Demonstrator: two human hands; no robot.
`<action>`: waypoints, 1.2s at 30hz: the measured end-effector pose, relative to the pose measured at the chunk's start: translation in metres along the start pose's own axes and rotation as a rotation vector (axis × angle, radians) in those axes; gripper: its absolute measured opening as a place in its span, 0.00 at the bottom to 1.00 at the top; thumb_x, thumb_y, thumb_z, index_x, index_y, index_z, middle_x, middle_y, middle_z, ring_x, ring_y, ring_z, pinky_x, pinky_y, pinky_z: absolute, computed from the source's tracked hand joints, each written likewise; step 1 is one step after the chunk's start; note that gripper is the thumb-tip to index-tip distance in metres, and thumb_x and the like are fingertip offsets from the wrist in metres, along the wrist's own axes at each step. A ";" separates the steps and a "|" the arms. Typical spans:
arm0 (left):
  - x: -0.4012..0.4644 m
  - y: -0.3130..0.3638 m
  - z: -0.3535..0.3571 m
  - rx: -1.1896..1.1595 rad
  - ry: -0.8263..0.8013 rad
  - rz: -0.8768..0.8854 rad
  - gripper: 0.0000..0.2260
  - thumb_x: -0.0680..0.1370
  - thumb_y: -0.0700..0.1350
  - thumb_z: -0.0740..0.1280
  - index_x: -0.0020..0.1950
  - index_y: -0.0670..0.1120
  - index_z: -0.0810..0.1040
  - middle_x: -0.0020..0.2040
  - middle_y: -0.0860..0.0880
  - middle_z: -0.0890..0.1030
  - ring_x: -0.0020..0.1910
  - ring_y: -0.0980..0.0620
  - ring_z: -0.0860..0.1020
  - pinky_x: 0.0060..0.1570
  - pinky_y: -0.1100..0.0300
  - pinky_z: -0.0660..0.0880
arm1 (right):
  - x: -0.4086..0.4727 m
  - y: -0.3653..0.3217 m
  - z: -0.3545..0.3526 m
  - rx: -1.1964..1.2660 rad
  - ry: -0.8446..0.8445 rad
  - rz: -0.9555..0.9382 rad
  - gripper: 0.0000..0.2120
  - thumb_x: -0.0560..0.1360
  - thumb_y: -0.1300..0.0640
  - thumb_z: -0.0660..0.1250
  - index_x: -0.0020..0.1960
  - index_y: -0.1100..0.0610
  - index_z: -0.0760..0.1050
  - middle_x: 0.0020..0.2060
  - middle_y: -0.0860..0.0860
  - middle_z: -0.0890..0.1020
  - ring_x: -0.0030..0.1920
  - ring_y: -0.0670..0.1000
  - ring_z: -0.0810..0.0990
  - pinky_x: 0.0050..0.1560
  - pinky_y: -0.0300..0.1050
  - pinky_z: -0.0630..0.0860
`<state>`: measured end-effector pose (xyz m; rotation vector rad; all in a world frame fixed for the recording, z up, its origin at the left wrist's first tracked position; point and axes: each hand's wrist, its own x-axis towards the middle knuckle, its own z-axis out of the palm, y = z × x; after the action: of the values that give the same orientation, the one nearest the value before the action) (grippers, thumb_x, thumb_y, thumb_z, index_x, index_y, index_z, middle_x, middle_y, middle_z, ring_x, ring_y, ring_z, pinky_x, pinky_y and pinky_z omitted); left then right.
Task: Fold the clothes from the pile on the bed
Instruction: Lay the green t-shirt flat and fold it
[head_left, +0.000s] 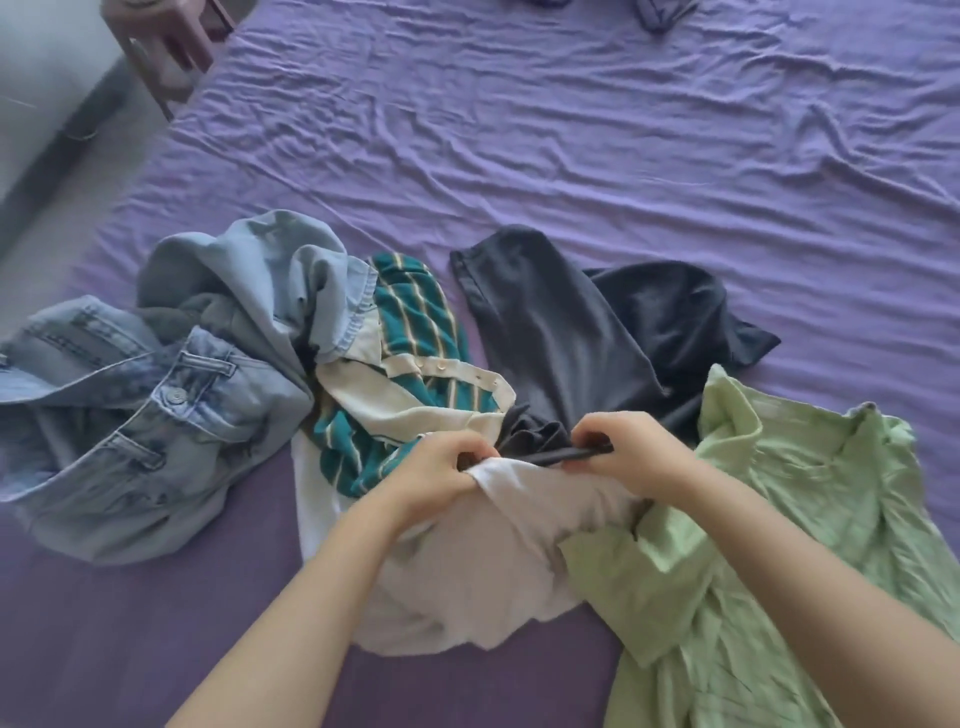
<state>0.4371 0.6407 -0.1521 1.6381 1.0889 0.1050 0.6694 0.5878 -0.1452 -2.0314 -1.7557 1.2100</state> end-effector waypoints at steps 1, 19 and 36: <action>-0.006 0.009 -0.015 -0.056 0.015 0.011 0.09 0.72 0.36 0.69 0.40 0.50 0.82 0.38 0.55 0.81 0.39 0.61 0.77 0.42 0.67 0.73 | -0.002 -0.013 -0.009 0.048 0.030 -0.036 0.08 0.68 0.55 0.75 0.42 0.54 0.77 0.37 0.48 0.79 0.40 0.48 0.76 0.43 0.39 0.71; -0.046 -0.019 -0.118 0.041 0.392 -0.052 0.24 0.71 0.45 0.74 0.66 0.51 0.73 0.63 0.54 0.74 0.62 0.60 0.71 0.60 0.69 0.64 | 0.078 -0.153 0.064 0.069 0.020 -0.260 0.28 0.75 0.55 0.66 0.73 0.52 0.62 0.70 0.52 0.69 0.70 0.51 0.66 0.70 0.49 0.61; -0.006 0.077 0.080 0.304 0.214 0.280 0.16 0.74 0.42 0.70 0.62 0.44 0.77 0.62 0.48 0.75 0.64 0.51 0.70 0.64 0.67 0.60 | -0.108 0.090 0.005 -0.112 0.361 0.148 0.24 0.74 0.56 0.67 0.69 0.57 0.68 0.67 0.53 0.72 0.69 0.53 0.66 0.70 0.45 0.60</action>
<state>0.5248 0.5818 -0.1181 2.0870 1.0671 0.3168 0.7365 0.4646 -0.1558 -2.3038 -1.5525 0.7293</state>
